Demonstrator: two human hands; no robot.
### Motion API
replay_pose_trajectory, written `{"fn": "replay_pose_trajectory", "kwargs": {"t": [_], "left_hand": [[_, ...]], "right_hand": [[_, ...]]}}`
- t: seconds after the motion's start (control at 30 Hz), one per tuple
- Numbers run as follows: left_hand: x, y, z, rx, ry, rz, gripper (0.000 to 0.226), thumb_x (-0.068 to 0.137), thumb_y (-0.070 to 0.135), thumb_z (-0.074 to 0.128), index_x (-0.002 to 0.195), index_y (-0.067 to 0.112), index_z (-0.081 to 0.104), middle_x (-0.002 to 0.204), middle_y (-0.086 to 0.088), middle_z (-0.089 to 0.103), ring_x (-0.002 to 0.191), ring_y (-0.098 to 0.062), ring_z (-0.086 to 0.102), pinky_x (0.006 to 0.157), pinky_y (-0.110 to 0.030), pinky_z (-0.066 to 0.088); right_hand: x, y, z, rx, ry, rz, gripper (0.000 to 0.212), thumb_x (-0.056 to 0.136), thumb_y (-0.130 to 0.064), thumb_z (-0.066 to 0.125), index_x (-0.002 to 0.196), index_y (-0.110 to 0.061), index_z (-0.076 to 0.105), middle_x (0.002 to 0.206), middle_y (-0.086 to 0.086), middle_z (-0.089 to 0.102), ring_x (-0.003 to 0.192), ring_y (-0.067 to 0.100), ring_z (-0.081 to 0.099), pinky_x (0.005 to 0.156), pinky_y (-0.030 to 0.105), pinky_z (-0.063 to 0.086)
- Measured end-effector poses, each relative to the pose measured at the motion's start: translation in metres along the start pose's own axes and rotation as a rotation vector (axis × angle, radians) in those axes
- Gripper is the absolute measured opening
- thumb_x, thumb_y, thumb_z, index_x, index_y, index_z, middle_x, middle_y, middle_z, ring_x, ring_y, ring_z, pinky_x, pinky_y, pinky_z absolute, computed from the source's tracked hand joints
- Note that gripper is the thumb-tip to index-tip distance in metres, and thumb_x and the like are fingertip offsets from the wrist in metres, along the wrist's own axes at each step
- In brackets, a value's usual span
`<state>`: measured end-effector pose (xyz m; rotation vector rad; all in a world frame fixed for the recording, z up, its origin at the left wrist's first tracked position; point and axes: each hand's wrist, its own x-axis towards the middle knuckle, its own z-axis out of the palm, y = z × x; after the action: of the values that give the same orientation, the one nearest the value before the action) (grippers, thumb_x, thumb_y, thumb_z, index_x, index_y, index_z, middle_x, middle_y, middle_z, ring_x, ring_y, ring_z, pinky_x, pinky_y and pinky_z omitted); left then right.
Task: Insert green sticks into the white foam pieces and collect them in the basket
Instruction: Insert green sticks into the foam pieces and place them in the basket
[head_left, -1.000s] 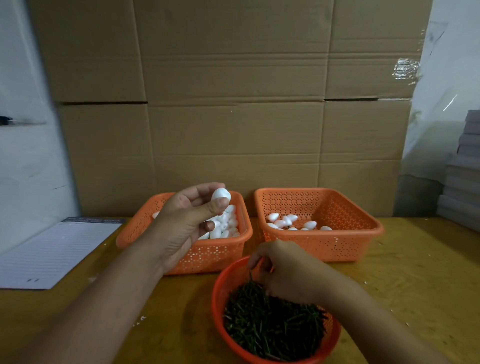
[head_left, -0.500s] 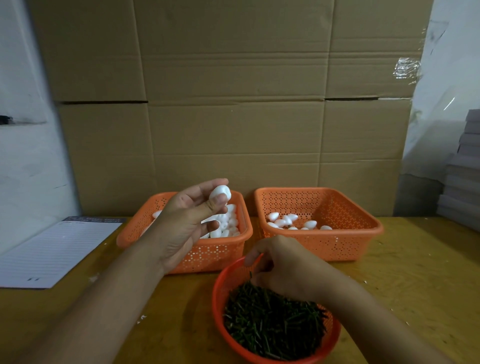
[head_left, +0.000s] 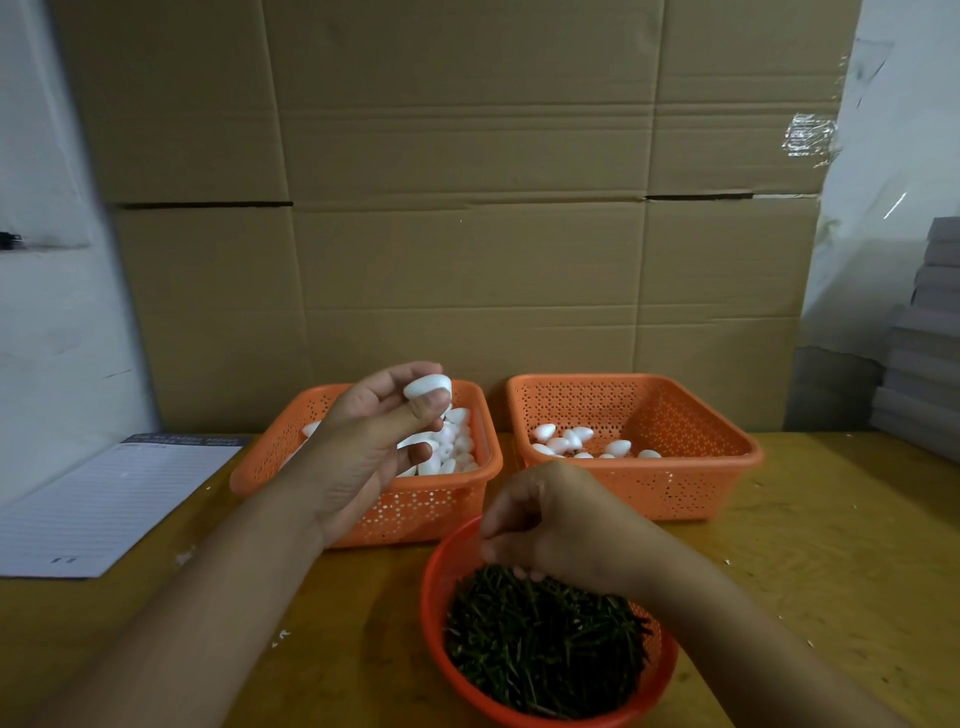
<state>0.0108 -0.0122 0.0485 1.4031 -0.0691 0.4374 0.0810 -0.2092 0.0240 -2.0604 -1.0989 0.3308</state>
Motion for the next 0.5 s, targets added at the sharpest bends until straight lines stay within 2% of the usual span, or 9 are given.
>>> {"fn": "replay_pose_trajectory", "kwargs": {"t": [0.1,0.2,0.27,0.3,0.37,0.43,0.5], "left_hand": [[0.0008,-0.0011,-0.0006,-0.017,0.014,-0.004,0.031,0.070,0.026,0.082,0.100,0.028,0.071,0.094,0.008,0.071,0.077,-0.005,0.064,0.065,-0.021,0.052],[0.0005,-0.0003,-0.0004,-0.027,0.012,-0.004,0.034,0.065,0.033,0.085,0.097,0.030,0.077,0.095,0.007,0.071,0.078,-0.005,0.064,0.064,-0.021,0.052],[0.0003,0.0005,0.0003,-0.030,0.005,-0.002,0.040,0.063,0.038,0.085,0.102,0.029,0.078,0.096,0.006,0.071,0.079,-0.005,0.064,0.063,-0.022,0.052],[0.0003,0.0007,0.0004,-0.031,0.001,-0.002,0.043,0.064,0.039,0.084,0.105,0.029,0.078,0.096,0.007,0.071,0.079,-0.005,0.064,0.064,-0.021,0.052],[0.0007,0.0006,0.0005,-0.035,-0.008,-0.008,0.043,0.069,0.036,0.082,0.111,0.028,0.077,0.098,0.006,0.071,0.081,-0.005,0.065,0.064,-0.021,0.052],[0.0008,0.0005,0.0004,-0.042,-0.022,-0.021,0.038,0.076,0.030,0.078,0.114,0.026,0.076,0.098,0.005,0.072,0.084,-0.006,0.066,0.065,-0.021,0.053],[0.0009,0.0000,0.0003,-0.047,-0.040,-0.031,0.033,0.083,0.024,0.075,0.116,0.025,0.075,0.098,0.004,0.071,0.086,-0.007,0.067,0.066,-0.022,0.054]], "right_hand": [[-0.0004,-0.0045,-0.0029,0.122,0.023,0.026,0.009,0.083,-0.015,0.080,0.079,-0.008,0.075,0.065,0.006,0.069,0.058,0.014,0.060,0.062,0.029,0.053],[-0.0018,-0.0075,-0.0060,0.196,0.055,0.048,0.010,0.081,-0.015,0.081,0.083,-0.006,0.078,0.071,0.009,0.072,0.061,0.017,0.064,0.066,0.026,0.056],[-0.0025,-0.0083,-0.0080,0.260,0.052,0.063,0.012,0.081,-0.012,0.080,0.091,-0.005,0.078,0.085,0.014,0.076,0.078,0.030,0.072,0.081,0.034,0.061],[-0.0029,-0.0086,-0.0088,0.282,0.041,0.069,0.014,0.082,-0.009,0.080,0.095,-0.005,0.077,0.092,0.014,0.076,0.088,0.032,0.072,0.087,0.038,0.060],[-0.0037,-0.0090,-0.0093,0.288,0.032,0.068,0.018,0.082,-0.003,0.077,0.101,-0.007,0.077,0.098,0.011,0.076,0.096,0.026,0.072,0.090,0.036,0.058],[-0.0048,-0.0100,-0.0087,0.320,0.045,0.055,0.024,0.084,0.004,0.072,0.106,-0.006,0.074,0.100,0.012,0.076,0.092,0.021,0.073,0.084,0.029,0.060],[-0.0055,-0.0116,-0.0079,0.426,0.076,0.053,0.029,0.087,0.008,0.068,0.114,-0.004,0.069,0.098,0.014,0.076,0.080,0.016,0.073,0.072,0.022,0.059]]}}
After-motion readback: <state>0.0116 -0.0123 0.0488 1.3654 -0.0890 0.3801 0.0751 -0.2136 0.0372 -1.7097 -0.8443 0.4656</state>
